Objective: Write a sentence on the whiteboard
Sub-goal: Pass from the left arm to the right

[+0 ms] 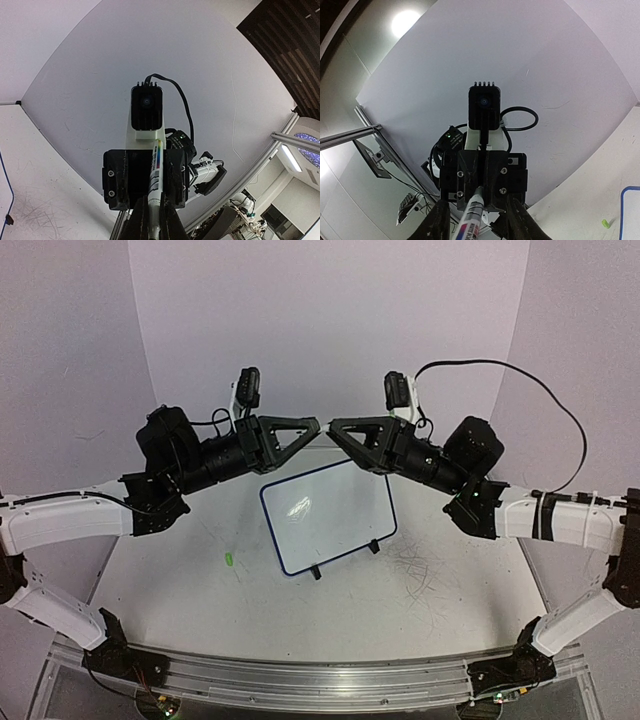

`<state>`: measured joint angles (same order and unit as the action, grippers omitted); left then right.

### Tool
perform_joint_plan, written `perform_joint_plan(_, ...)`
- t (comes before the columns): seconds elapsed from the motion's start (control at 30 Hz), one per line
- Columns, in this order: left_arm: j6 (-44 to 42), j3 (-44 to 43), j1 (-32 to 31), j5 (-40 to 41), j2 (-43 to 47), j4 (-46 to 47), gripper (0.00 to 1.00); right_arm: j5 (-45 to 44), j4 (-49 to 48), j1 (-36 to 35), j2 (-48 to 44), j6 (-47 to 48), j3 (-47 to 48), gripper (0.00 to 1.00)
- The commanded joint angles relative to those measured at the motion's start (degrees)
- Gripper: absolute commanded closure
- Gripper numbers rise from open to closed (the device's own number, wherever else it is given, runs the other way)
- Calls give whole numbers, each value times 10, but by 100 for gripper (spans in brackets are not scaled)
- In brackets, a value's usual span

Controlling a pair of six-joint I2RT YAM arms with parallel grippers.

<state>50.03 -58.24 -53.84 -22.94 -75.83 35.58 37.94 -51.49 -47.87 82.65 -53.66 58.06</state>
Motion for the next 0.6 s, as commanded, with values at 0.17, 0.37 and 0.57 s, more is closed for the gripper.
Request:
perform_joint_plan(0.17,16,0,-2,-8,-14,41,100,-7,-38,-8,16,4,31,76)
perform_joint_plan(0.37,20,2,-3,-6,-18,42,100,-4,-38,-9,19,6,32,75)
perform_joint_plan(0.57,19,6,-3,-5,-17,42,100,-4,-37,-8,20,10,31,98)
